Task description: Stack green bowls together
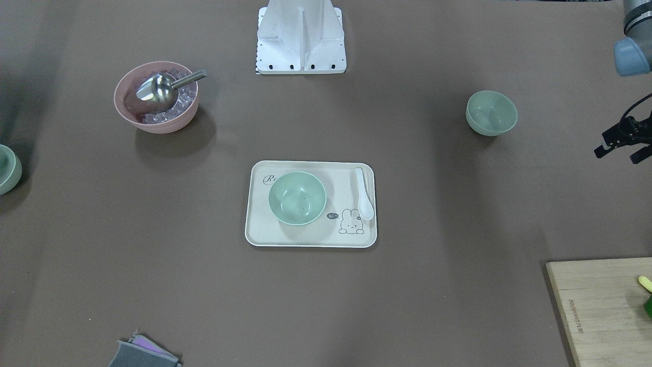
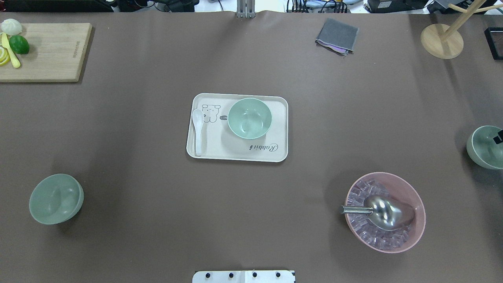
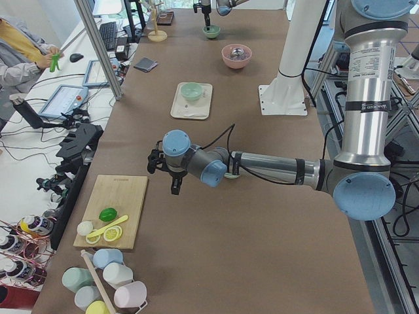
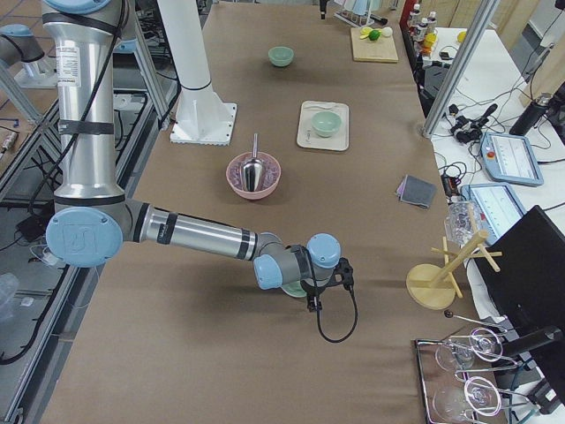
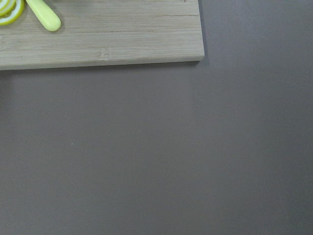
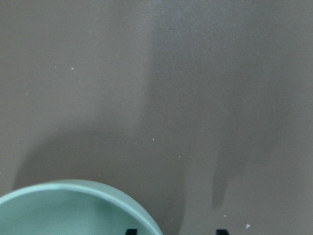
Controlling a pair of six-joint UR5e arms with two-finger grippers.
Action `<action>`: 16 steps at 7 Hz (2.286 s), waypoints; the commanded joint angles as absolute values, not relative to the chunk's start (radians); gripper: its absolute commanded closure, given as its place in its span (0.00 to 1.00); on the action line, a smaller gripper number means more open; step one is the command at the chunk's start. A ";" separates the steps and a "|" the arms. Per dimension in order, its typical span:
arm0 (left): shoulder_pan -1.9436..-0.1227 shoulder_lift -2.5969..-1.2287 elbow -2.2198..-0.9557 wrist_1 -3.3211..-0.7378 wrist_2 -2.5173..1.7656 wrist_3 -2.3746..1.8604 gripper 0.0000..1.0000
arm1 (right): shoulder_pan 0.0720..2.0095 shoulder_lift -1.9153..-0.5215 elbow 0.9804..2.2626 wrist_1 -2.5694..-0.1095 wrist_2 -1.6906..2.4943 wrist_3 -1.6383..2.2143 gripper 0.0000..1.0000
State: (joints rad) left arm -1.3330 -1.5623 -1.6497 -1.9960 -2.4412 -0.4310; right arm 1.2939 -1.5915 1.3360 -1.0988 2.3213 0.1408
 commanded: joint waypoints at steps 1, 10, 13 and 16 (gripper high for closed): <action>-1.325 -1.562 -1.649 -1.997 -2.442 -0.431 0.02 | 1.293 -1.591 1.342 -1.100 2.332 0.144 1.00; -0.910 -1.328 -1.874 -2.250 -2.229 -0.885 0.03 | 1.103 -1.182 1.603 -1.313 2.468 0.948 1.00; -0.815 -1.299 -1.850 -2.247 -2.223 -0.893 0.07 | 0.950 -1.047 1.592 -1.312 2.347 1.171 1.00; -0.779 -1.299 -1.835 -2.243 -2.238 -0.905 0.71 | 0.873 -0.979 1.559 -1.302 2.246 1.229 1.00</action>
State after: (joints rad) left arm -0.7869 -1.2987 -1.8398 -2.2452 -2.2302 -0.9022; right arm 0.9023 -1.0088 1.5785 -1.3093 2.2916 1.2121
